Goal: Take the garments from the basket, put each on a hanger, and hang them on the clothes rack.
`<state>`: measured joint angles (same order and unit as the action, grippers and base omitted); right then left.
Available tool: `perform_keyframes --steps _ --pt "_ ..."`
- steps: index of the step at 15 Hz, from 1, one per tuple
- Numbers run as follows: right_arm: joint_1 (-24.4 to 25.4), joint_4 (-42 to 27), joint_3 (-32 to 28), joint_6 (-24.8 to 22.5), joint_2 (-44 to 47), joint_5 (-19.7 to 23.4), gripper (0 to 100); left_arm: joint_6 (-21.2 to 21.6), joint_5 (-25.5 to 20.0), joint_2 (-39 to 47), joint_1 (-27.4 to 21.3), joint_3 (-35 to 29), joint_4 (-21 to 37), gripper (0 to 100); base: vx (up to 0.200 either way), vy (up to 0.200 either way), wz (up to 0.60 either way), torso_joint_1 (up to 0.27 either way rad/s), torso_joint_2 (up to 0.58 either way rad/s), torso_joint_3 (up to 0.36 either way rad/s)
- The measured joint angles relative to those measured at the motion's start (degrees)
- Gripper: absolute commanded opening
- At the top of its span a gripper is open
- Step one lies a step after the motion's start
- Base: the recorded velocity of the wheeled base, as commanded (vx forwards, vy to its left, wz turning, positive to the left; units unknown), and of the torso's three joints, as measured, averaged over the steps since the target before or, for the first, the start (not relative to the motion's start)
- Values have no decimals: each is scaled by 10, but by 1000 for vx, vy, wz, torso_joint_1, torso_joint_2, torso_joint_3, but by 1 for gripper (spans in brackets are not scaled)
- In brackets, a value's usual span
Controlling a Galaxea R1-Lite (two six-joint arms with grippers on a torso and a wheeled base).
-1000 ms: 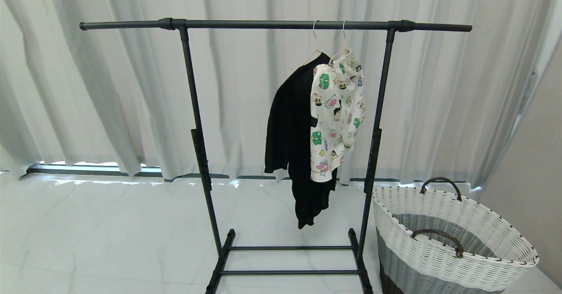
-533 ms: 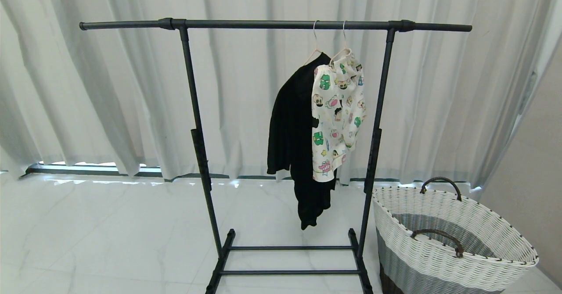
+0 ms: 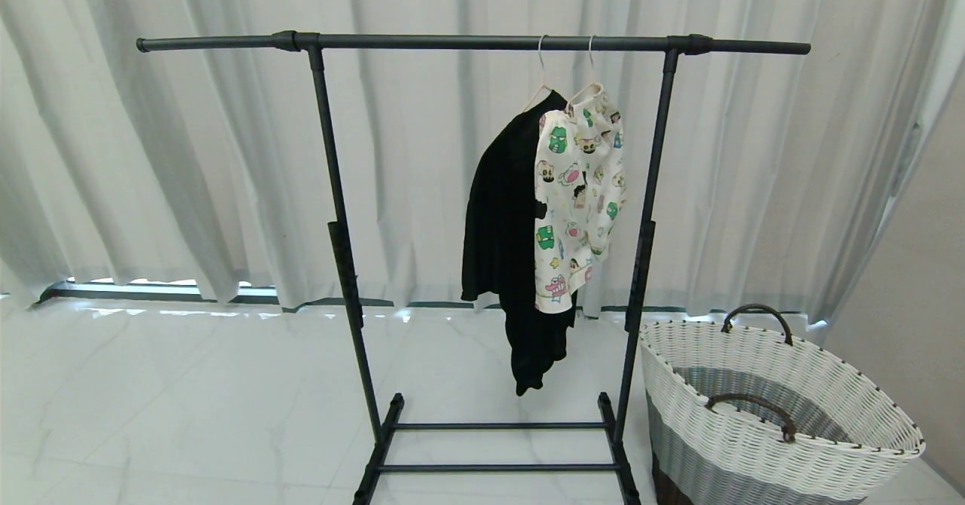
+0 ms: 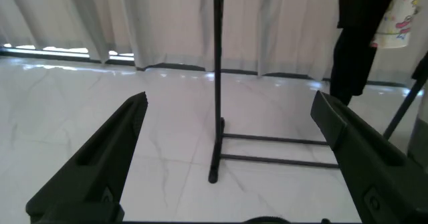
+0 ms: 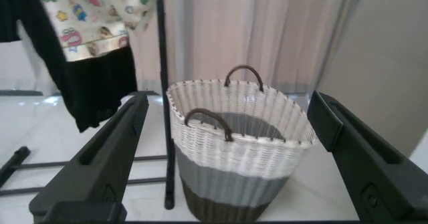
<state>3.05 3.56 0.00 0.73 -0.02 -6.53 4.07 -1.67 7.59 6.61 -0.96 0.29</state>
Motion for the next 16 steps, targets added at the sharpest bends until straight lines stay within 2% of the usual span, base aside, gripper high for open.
perform_keyframes --steps 3,5,6,8,10,11,12,13,14,16 --pt "0 -12 0 39 0 2 100 4 -56 23 -5 0 1 100 0 0 0 0 0 0" --pt "0 -28 0 52 0 22 100 4 -70 2 -12 0 0 100 0 0 0 0 0 0" --pt "0 -34 0 36 0 34 100 5 -52 -6 -13 0 -5 100 0 0 0 0 0 0" --pt "0 -39 0 10 0 53 100 15 48 -15 -14 6 -26 100 0 0 0 0 0 0" --pt "0 -32 -1 -13 0 67 100 45 81 -19 -14 9 -31 100 0 0 0 0 0 0" --pt "0 -32 0 -14 0 67 100 64 124 -20 -14 9 -31 100 0 0 0 0 0 0" --pt "0 -35 0 -13 0 68 100 74 147 -21 -14 9 -31 100 0 0 0 0 0 0" --pt "0 -39 0 -13 0 68 100 71 133 -21 -14 9 -31 100 0 0 0 0 0 0" --pt "0 -40 -1 -12 0 69 100 55 99 -22 -15 9 -30 100 0 0 0 0 0 0" --pt "0 -40 -1 -11 0 69 100 39 7 -22 -15 9 -24 100 0 0 0 0 0 0"
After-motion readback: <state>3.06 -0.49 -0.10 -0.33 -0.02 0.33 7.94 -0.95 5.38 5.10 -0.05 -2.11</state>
